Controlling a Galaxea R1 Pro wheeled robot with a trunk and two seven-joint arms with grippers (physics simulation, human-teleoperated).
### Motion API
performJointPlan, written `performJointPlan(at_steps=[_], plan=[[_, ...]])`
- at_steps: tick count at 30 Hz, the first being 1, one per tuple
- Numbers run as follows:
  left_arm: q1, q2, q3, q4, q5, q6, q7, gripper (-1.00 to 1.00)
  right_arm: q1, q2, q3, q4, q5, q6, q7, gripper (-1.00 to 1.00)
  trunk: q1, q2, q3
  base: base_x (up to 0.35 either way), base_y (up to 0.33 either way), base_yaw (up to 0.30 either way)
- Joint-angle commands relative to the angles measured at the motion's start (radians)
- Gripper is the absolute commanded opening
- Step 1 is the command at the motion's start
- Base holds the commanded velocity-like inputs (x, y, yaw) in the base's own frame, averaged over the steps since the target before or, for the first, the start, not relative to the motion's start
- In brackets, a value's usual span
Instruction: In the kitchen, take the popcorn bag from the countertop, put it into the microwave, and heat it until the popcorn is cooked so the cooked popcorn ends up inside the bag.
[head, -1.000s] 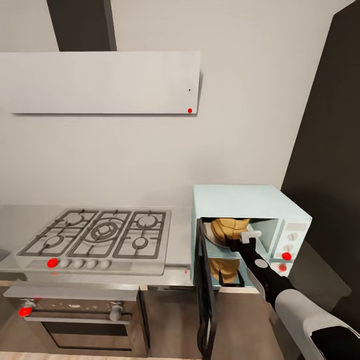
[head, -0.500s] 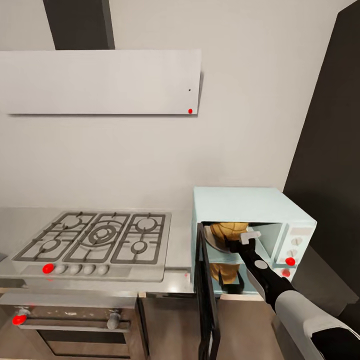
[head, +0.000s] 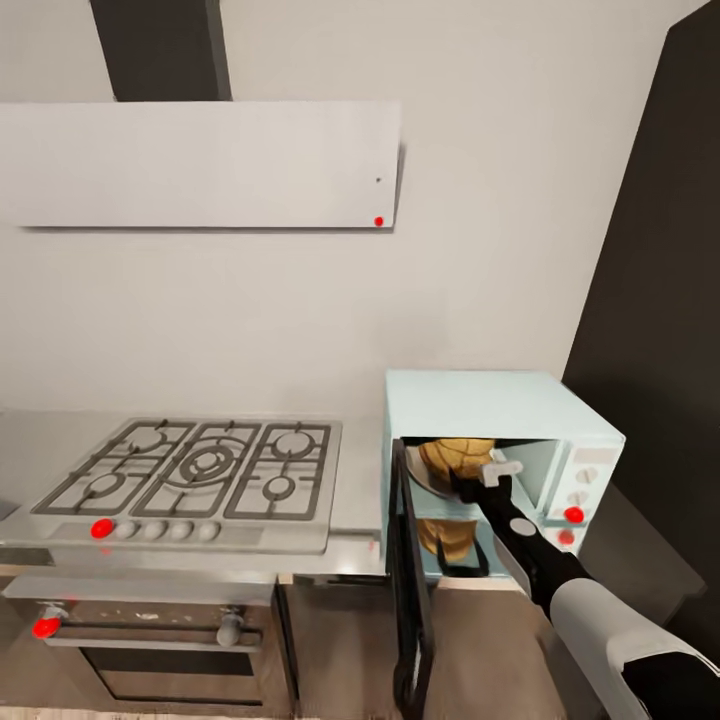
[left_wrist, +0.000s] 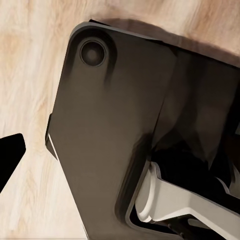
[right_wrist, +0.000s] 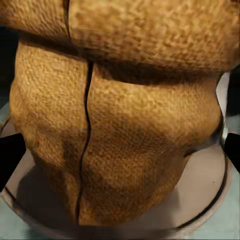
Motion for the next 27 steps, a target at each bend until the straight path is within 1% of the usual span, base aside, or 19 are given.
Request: performJointPlan(at_steps=[1,10,16,18,20,21,23,24,27], plan=[[0.000,0.000,0.002,-0.002,0.000,-0.001,0.001,1.00,-0.001,-0.001,0.008,0.001,-0.011,-0.004,-0.001,1.00,0.000,-0.002,-0.002,-0.319,-0.061,0.000],[0.000,0.000,0.002,-0.001,0.000,-0.001,0.001,1.00,0.000,0.000,0.008,0.001,-0.010,-0.004,-0.001,1.00,0.000,-0.002,-0.002,-0.339,-0.083,0.000],[0.000,0.000,0.004,-0.001,0.000,-0.001,0.001,1.00,0.009,0.001,0.007,-0.025,-0.014,-0.006,0.000,1.00,0.000,-0.002,-0.002,-0.342,-0.092,0.000],[0.000,0.000,0.004,-0.001,0.000,-0.001,0.001,1.00,0.016,-0.003,0.007,-0.081,-0.014,-0.005,0.007,1.00,0.000,-0.002,-0.002,-0.341,-0.095,0.000],[0.000,0.000,0.003,-0.001,0.000,-0.001,0.001,1.00,0.069,-0.006,0.005,-0.180,-0.014,-0.001,0.015,1.00,0.000,-0.002,-0.002,-0.341,-0.095,0.000],[-0.001,0.000,0.003,-0.001,0.000,-0.001,0.001,1.00,0.110,-0.008,0.003,-0.257,-0.014,0.002,0.016,1.00,0.000,-0.002,-0.002,-0.341,-0.096,0.000],[-0.002,0.000,0.002,-0.001,0.000,-0.001,0.001,1.00,0.165,-0.011,0.000,-0.357,-0.014,0.007,0.015,1.00,0.000,-0.002,-0.002,-0.341,-0.097,0.000],[-0.003,0.000,0.002,-0.001,0.000,-0.001,0.001,1.00,0.208,-0.014,-0.001,-0.444,-0.014,0.020,0.013,1.00,0.000,-0.002,-0.002,-0.341,-0.098,0.000],[-0.005,0.000,0.001,-0.003,-0.002,-0.002,0.001,1.00,0.226,-0.019,-0.002,-0.473,-0.014,0.026,0.013,1.00,0.000,-0.002,-0.002,-0.341,-0.099,0.000]])
